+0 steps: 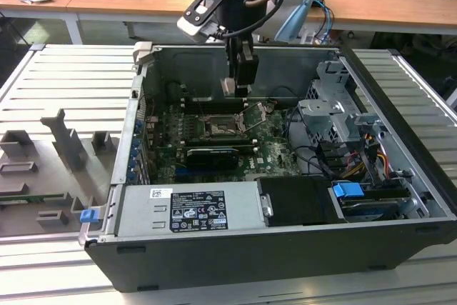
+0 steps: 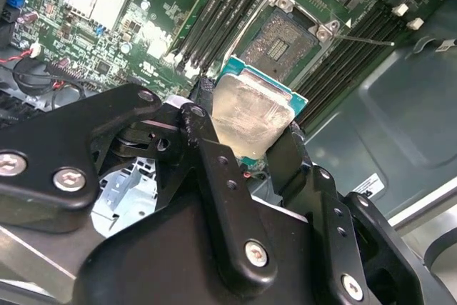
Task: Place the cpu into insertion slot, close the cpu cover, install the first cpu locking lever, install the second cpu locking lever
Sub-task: 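Place the cpu into insertion slot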
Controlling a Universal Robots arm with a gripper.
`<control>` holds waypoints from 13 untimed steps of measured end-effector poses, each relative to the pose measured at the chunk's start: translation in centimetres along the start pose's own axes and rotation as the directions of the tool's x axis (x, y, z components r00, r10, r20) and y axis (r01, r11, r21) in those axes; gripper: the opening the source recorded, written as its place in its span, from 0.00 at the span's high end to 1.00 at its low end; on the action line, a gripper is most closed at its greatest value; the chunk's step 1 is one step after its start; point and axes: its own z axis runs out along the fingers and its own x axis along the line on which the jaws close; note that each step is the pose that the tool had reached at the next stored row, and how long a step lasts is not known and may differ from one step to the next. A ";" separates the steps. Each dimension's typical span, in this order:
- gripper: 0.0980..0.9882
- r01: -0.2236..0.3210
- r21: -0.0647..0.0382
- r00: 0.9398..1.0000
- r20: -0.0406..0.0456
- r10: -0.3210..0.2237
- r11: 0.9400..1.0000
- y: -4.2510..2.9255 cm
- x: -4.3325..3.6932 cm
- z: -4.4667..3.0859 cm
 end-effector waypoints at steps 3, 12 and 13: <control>0.50 0.000 0.000 1.000 0.000 0.000 1.000 -0.01 0.00 0.20; 0.50 0.000 0.003 1.000 0.000 0.000 1.000 -0.07 0.00 0.99; 0.50 0.000 0.004 1.000 0.000 0.000 1.000 -0.08 0.00 1.12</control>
